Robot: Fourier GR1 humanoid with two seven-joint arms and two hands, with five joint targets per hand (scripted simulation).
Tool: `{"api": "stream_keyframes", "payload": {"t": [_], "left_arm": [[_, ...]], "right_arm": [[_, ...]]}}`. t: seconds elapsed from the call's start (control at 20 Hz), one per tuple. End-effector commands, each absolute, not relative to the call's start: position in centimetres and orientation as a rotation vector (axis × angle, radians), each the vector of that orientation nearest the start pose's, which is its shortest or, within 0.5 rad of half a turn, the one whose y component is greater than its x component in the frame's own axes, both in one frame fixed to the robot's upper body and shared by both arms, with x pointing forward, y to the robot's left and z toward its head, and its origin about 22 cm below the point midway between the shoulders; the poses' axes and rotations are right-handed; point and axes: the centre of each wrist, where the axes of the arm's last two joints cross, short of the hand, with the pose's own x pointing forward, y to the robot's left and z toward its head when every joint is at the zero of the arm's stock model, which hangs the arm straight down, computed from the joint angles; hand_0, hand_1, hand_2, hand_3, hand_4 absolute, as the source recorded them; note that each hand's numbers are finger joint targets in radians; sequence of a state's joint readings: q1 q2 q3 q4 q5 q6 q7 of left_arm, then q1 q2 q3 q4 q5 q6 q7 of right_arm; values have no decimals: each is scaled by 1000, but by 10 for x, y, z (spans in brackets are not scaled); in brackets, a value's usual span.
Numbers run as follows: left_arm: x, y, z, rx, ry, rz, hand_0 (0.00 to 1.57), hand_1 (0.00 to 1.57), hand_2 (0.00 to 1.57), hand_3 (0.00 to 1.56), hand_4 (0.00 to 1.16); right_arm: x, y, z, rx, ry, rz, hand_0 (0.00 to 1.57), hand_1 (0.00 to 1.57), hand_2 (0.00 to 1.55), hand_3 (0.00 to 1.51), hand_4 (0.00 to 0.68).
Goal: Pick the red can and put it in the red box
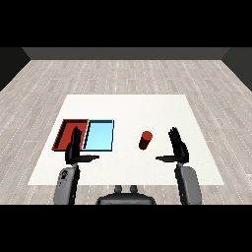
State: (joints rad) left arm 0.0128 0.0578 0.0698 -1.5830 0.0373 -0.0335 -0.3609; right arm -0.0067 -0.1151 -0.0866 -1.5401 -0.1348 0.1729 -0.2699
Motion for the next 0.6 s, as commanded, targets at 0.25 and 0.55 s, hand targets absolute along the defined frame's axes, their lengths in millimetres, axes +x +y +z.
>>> {"api": "stream_keyframes", "payload": {"t": [0.25, 0.55], "left_arm": [[227, 260, 13, 52, -1974, 17, 0, 0, 0, 0, 0], [231, 245, 10, 51, -1971, 37, 0, 0, 0, 0, 0]], "right_arm": [[240, -269, 9, 90, -1851, 25, 0, 0, 0, 0, 0], [267, -256, -12, 116, -1835, -5, 0, 0, 0, 0, 0]]}}
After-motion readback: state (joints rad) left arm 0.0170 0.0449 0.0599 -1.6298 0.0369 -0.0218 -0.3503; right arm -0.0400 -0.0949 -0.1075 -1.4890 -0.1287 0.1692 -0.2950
